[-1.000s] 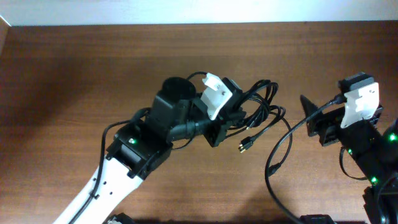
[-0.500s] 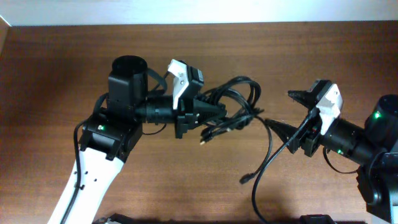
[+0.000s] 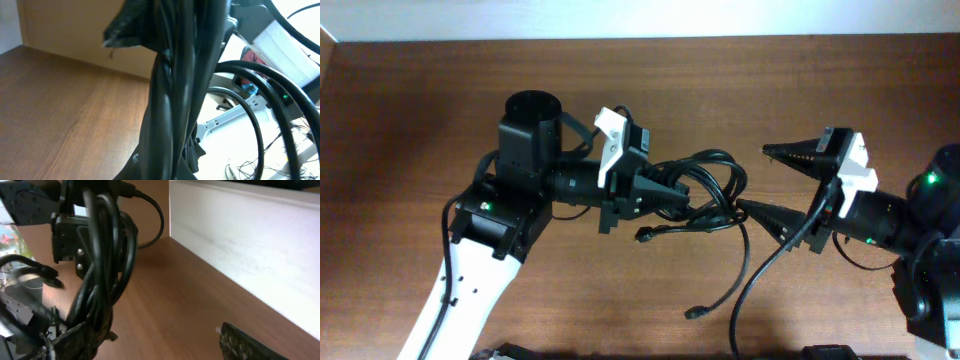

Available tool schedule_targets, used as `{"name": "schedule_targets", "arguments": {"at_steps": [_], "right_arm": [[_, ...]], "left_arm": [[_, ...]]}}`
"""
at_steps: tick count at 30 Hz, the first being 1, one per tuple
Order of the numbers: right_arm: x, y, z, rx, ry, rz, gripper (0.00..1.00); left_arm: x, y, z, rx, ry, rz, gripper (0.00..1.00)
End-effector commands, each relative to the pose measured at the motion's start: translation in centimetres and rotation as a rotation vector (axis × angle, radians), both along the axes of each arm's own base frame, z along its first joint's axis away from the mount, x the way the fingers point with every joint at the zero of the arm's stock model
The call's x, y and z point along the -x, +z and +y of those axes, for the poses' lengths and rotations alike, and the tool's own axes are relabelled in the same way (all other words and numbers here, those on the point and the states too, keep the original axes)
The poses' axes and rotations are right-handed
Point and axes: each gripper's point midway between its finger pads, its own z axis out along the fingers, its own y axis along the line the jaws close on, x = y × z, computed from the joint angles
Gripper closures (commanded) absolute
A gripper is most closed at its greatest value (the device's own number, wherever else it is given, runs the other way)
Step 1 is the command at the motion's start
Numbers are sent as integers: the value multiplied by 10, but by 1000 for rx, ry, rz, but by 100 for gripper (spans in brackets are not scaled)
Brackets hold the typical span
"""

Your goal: Untangle cables

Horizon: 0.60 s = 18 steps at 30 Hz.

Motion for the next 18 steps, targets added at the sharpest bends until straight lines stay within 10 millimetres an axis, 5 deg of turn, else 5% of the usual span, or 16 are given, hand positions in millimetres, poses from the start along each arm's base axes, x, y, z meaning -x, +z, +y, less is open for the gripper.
{"name": "schedule_targets", "arguments": {"at_steps": [1, 8, 9, 10, 12, 18], "right_arm": [[3, 3, 5, -34, 49, 36, 22], [1, 2, 5, -34, 49, 44, 26], [0, 1, 5, -34, 48, 46, 36], [0, 1, 5, -34, 48, 48, 67], [-1, 0, 5, -34, 48, 51, 96], [-3, 2, 4, -29, 42, 30, 96]], "left_arm": [[13, 7, -4, 17, -45, -30, 100], [25, 4, -22, 3, -76, -50, 100], [27, 5, -24, 5, -85, -55, 100], [28, 5, -24, 7, -87, -58, 100], [27, 7, -24, 13, -87, -71, 100], [35, 15, -23, 49, -141, -93, 100]]}}
